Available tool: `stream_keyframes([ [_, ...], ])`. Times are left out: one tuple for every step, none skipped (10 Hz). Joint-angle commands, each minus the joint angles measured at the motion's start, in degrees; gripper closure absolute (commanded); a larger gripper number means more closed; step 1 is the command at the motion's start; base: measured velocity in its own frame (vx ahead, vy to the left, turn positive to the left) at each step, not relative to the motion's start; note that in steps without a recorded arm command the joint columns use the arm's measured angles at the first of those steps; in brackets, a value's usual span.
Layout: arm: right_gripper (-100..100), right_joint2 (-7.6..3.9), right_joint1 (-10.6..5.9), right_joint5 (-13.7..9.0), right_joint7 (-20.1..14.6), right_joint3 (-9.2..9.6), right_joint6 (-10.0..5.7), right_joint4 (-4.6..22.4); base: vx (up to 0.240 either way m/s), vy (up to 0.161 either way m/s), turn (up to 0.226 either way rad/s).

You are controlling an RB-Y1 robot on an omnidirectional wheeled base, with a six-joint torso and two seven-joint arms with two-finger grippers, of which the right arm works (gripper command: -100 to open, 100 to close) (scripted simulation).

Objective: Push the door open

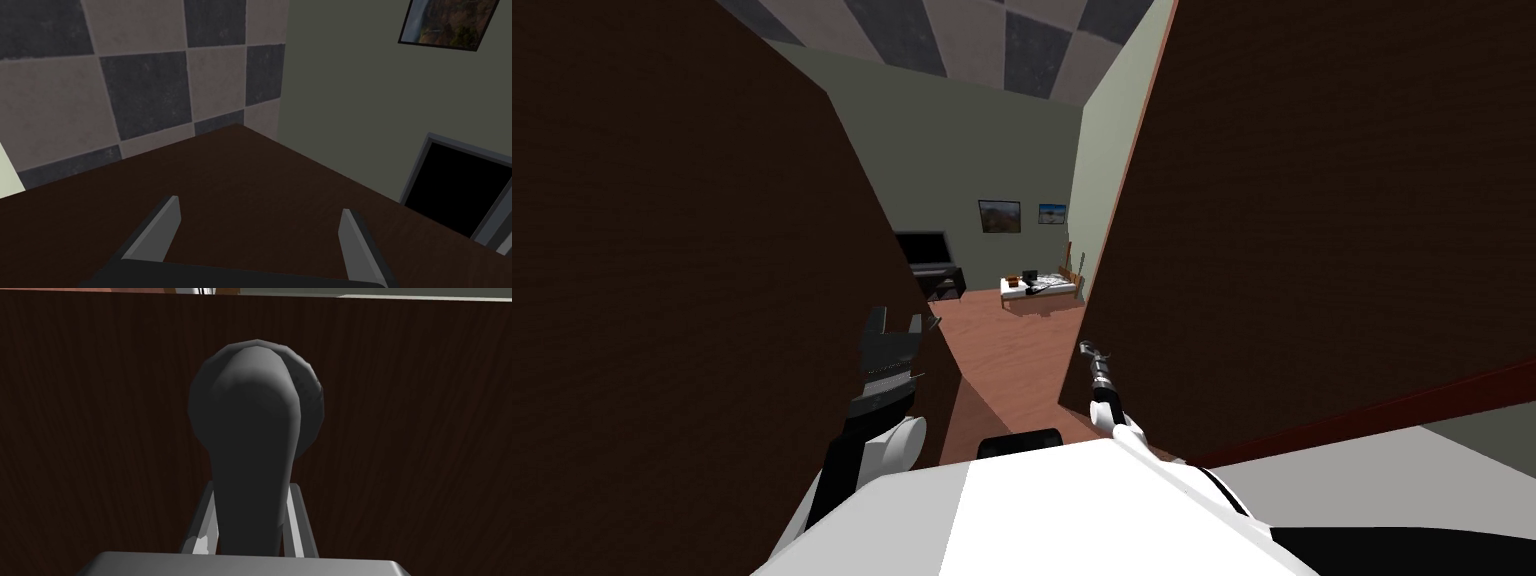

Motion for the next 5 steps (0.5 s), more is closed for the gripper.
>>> stream_keyframes([
  [100,-0.15,-0.04,-0.33,0.21,-0.49,-0.08,0.05,0.161,0.012,-0.036],
  [100,-0.25,0.02,-0.69,0.42,-1.01,-0.14,0.13,0.193,0.025,-0.046],
  [100,-0.37,0.1,-1.11,0.67,-1.61,-0.21,0.23,0.194,0.004,-0.041],
  [100,-0.51,0.17,-1.57,0.95,-2.27,-0.28,0.33,0.19,-0.024,-0.03],
  [100,-0.65,0.26,-2.05,1.24,-2.96,-0.36,0.44,0.215,-0.024,-0.036],
])
